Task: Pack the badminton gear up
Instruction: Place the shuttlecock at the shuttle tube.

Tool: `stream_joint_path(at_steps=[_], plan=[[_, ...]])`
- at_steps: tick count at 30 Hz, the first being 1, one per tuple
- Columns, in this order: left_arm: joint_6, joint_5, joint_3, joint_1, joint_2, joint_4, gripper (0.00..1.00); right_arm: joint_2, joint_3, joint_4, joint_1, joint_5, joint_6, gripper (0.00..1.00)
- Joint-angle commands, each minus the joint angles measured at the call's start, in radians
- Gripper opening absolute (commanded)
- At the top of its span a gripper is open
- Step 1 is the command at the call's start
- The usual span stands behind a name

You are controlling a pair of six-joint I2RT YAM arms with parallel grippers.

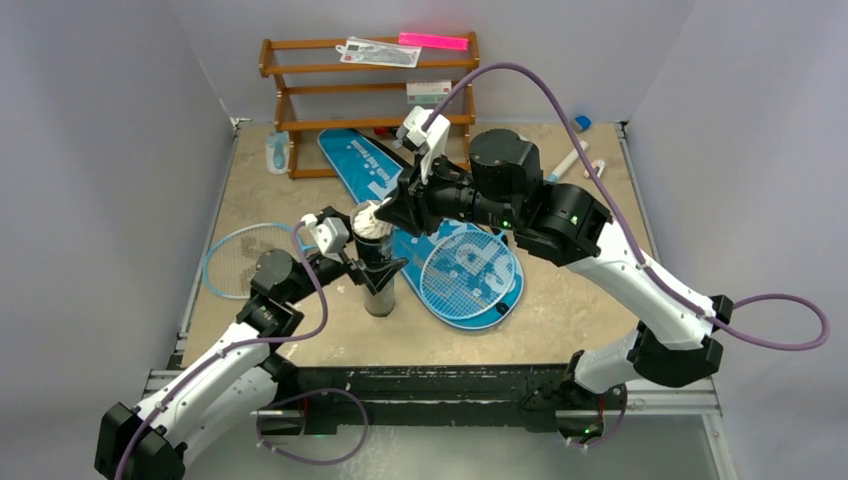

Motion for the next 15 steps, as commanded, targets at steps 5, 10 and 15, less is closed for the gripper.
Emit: stream_joint_path(at_steps=[5, 10, 15], plan=[[0.027, 0.032, 0.062, 0.000, 0.033, -0.001, 1.00, 0.030, 0.088, -0.128, 0.005, -0.050, -0.009, 0.09], [0.035, 0.055, 0.069, 0.001, 0.049, 0.001, 1.00, 0.045, 0.089, -0.147, 0.004, -0.055, -0.008, 0.09], [0.044, 0.094, 0.069, 0.001, 0.056, 0.007, 1.00, 0.063, 0.097, -0.165, 0.005, -0.043, -0.010, 0.09]])
